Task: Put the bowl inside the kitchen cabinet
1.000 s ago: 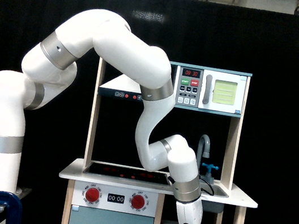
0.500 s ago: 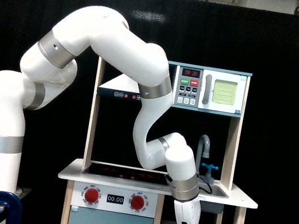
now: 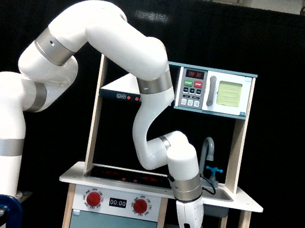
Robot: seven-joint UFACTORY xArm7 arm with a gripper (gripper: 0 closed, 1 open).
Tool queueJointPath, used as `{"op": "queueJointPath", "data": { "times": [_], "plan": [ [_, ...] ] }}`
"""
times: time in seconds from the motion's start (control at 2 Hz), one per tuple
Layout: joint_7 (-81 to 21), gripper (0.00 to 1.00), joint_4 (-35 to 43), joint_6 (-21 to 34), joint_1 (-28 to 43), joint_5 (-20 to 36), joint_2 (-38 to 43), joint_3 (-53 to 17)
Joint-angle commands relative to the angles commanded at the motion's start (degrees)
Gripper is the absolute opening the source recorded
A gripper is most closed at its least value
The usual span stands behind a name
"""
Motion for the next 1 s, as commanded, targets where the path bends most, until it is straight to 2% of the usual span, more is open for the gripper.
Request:
{"op": "queueJointPath", "data": {
  "times": [0.5, 1.0],
  "plan": [
    [3.76, 1.00, -10.42, 9.20, -6.07, -3.70, -15.19, -1.42],
    [-4.12, 1.00, -27.75, 30.81, -20.25, -7.66, -41.42, -9.34]
  ]
}}
